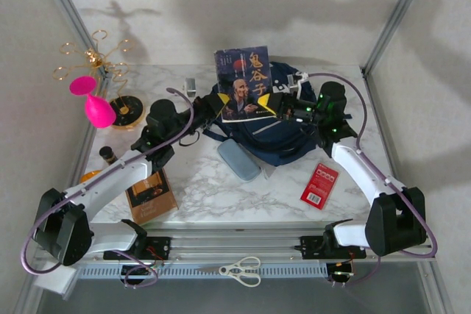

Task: Pack the student bag
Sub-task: Pass the book, then open the student bag at the center of the table.

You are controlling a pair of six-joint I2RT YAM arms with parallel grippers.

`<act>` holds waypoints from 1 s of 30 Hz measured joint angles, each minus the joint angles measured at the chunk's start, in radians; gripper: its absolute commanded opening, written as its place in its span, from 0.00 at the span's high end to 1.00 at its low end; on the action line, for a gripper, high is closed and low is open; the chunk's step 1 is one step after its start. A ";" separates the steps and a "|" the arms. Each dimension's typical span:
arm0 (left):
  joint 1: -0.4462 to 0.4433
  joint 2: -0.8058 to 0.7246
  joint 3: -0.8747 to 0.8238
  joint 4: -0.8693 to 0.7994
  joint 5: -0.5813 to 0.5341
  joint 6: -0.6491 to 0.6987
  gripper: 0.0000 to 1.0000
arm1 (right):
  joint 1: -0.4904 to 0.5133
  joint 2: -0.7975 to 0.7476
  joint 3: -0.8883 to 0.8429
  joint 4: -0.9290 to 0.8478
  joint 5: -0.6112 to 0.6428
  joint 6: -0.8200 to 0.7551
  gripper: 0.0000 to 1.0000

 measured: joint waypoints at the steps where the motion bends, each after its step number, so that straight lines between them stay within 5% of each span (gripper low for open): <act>1: -0.003 0.008 0.013 -0.024 -0.003 0.017 0.99 | -0.005 -0.001 0.000 -0.019 0.002 -0.013 1.00; 5: -0.028 0.051 0.071 -0.110 -0.005 0.113 0.64 | -0.037 -0.015 0.013 -0.136 0.016 -0.094 1.00; 10: -0.106 0.128 0.176 -0.284 -0.064 0.352 0.50 | -0.199 -0.080 0.019 -0.335 0.110 -0.205 1.00; 19: -0.303 0.435 0.359 -0.444 -0.079 0.720 0.50 | -0.553 -0.162 -0.044 -0.500 0.272 -0.284 1.00; 30: -0.396 0.881 0.799 -0.647 -0.135 0.925 0.51 | -0.691 -0.159 -0.106 -0.525 0.316 -0.296 1.00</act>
